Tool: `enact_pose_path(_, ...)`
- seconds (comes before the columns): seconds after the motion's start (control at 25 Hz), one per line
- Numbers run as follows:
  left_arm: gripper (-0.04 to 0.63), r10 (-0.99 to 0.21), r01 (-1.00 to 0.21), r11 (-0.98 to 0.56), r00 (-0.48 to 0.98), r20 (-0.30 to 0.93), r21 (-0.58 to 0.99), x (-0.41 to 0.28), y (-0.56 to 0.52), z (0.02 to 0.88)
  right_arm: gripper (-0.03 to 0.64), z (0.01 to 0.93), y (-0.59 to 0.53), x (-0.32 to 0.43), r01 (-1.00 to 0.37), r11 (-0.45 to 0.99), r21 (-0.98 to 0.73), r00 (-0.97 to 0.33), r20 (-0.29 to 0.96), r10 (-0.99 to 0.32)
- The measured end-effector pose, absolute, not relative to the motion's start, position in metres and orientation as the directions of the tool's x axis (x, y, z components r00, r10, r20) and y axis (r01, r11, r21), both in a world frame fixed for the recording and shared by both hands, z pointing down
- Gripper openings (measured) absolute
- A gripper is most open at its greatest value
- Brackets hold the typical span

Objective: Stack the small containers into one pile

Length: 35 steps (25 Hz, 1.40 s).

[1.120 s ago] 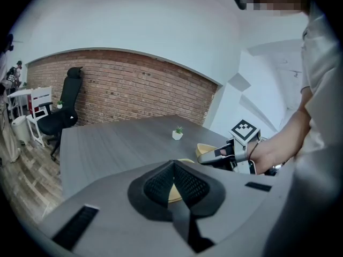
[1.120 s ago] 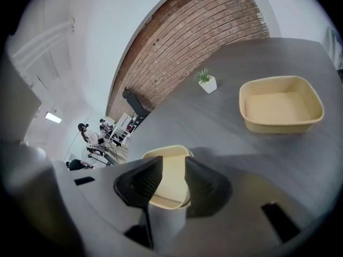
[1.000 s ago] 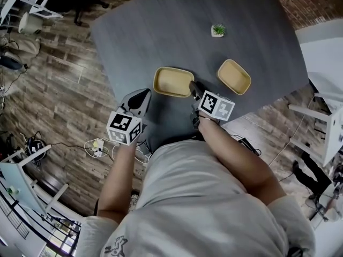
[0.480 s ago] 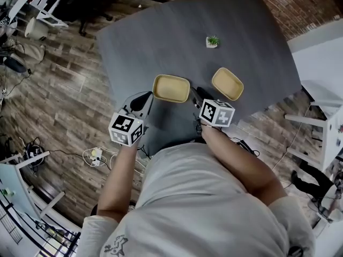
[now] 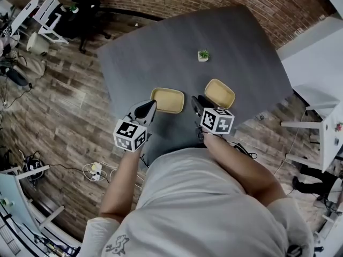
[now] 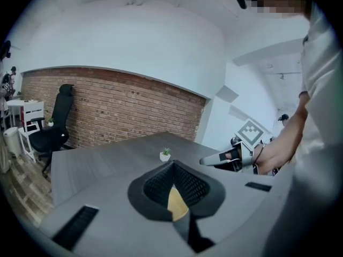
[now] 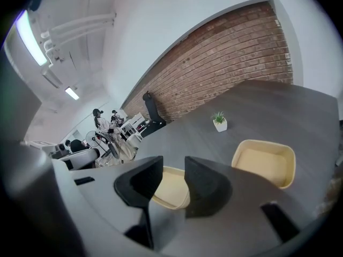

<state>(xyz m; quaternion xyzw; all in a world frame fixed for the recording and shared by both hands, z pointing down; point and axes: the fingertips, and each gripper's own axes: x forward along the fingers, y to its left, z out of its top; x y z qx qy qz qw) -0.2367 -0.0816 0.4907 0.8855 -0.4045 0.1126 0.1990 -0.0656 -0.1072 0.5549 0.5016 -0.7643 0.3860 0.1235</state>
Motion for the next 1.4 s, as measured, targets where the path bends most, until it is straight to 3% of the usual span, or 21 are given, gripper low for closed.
enact_pose_path(0.56,0.011,-0.625,-0.718,-0.642,0.693,0.36,0.269,-0.2,-0.089,0.49,0.13,0.561,-0.101,-0.018,-0.879,0.114,-0.463,-0.402,0.59,-0.7)
enact_pose_path(1.4,0.012,-0.467,-0.593,-0.758,0.784,0.409,0.272,-0.03,-0.105,0.504,0.126,0.58,-0.088,0.121,-0.89,-0.019,-0.456,-0.309,0.631,-0.712)
